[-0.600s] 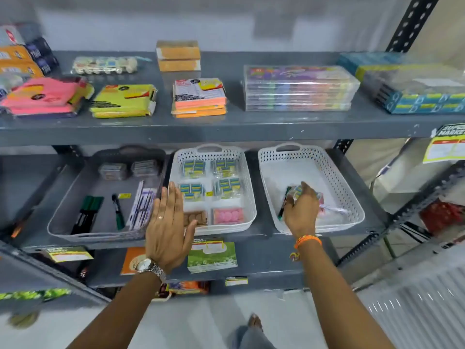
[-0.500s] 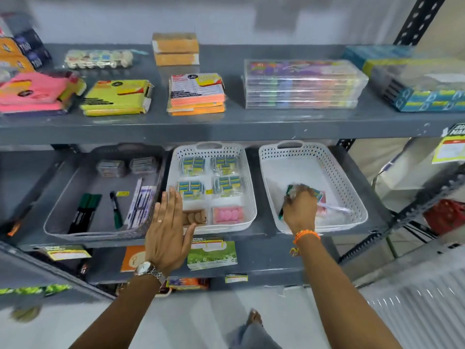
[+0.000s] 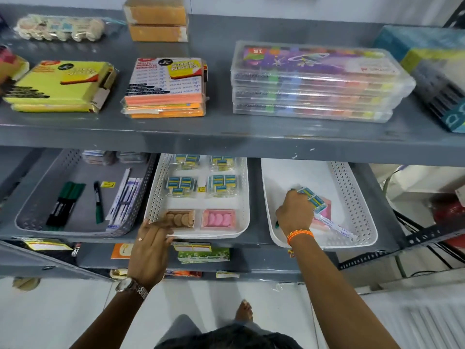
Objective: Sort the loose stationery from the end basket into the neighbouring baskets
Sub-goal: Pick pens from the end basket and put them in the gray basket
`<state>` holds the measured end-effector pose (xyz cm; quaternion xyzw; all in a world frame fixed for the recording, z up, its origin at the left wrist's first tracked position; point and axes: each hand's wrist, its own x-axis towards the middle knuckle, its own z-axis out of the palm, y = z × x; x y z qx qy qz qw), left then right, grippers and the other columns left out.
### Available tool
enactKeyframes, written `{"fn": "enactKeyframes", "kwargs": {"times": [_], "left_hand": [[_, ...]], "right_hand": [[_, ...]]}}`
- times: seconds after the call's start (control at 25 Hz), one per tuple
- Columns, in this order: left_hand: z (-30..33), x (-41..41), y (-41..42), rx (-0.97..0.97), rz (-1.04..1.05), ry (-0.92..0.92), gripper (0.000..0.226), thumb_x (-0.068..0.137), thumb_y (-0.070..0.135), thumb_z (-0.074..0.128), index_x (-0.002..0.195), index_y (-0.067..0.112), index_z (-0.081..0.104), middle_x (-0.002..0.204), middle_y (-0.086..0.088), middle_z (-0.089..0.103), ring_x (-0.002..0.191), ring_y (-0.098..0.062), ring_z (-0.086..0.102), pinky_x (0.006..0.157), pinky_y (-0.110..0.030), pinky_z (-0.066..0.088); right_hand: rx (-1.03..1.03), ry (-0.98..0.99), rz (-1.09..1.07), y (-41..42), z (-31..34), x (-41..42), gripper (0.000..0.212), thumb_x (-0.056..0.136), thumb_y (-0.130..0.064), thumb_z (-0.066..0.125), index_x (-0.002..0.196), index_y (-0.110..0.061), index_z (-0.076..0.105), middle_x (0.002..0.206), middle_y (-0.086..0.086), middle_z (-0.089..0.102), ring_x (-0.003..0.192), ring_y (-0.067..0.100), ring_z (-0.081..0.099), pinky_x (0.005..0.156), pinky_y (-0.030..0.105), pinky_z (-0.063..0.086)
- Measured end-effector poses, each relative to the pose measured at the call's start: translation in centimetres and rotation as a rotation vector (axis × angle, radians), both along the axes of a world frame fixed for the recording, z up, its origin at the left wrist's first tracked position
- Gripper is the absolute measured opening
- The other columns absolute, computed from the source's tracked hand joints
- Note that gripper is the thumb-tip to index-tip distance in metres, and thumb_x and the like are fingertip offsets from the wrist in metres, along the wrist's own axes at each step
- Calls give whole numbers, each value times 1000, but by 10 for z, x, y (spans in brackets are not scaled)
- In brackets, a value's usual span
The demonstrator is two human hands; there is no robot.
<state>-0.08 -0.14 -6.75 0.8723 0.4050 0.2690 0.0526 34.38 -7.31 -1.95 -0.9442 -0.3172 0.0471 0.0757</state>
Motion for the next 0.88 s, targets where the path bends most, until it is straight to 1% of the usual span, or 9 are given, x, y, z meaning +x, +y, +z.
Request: {"fn": "enactKeyframes", "kwargs": {"times": [0.16,0.24,0.32,0.44,0.56,0.64,0.72,0.76,0.88], "left_hand": [[-2,2,1,27,10,-7,33,96,14,40,81,0,65,91,-19,68,85,-45,63,106,-54,39],[-2,2,2,47,5,0,29,94,12,42,79,1,65,89,-18,67,83,-44,63,104,-54,41],[-2,1,4,57,-12,-1,29,94,11,42,79,2,65,88,-17,67,80,-43,62,99,-54,44],[-4,-1,5,55,-13,14,33,95,15,41,82,1,67,87,-18,68,80,-44,62,94,-56,48],[-6,-4,9,65,-26,41,29,94,13,44,82,0,67,84,-18,66,78,-42,61,98,-58,47],[-7,-5,10,83,-43,49,24,91,10,47,81,1,67,82,-18,65,75,-41,60,98,-56,48],[-7,-7,11,108,-66,51,22,90,10,48,80,3,66,81,-17,65,74,-39,59,96,-55,49],[-6,-7,11,116,-77,46,22,91,11,48,80,4,66,81,-16,65,75,-38,58,94,-54,50],[-2,-8,13,108,-122,31,30,97,18,44,86,5,69,86,-15,68,79,-38,61,94,-52,50]], "right_hand": [[-75,-58,3,4,-1,-5,40,80,-19,75,115,-5,64,101,19,73,86,40,73,68,47,61],[-45,-5,-27,6,1,-6,37,78,-18,75,110,-4,65,98,19,73,85,40,73,67,46,61],[103,145,-100,7,2,-2,29,75,-15,75,101,-3,68,95,18,73,87,41,71,72,43,59],[345,404,-241,0,2,5,13,70,-14,80,82,-10,77,87,12,77,86,33,72,78,30,52],[554,568,-309,-11,2,4,18,67,-11,87,83,-8,78,86,10,78,79,22,70,84,27,53],[644,615,-331,-18,4,3,18,67,-7,87,82,-6,77,82,8,76,72,16,69,83,24,56],[696,627,-340,-23,9,1,16,68,-4,86,80,-7,76,82,10,77,67,11,68,73,13,54],[711,635,-339,-24,13,1,17,69,-2,85,81,-6,75,85,13,77,67,12,68,72,14,54],[782,728,-304,-20,28,-2,22,73,10,78,94,7,70,87,19,72,70,15,68,88,38,59]]}}
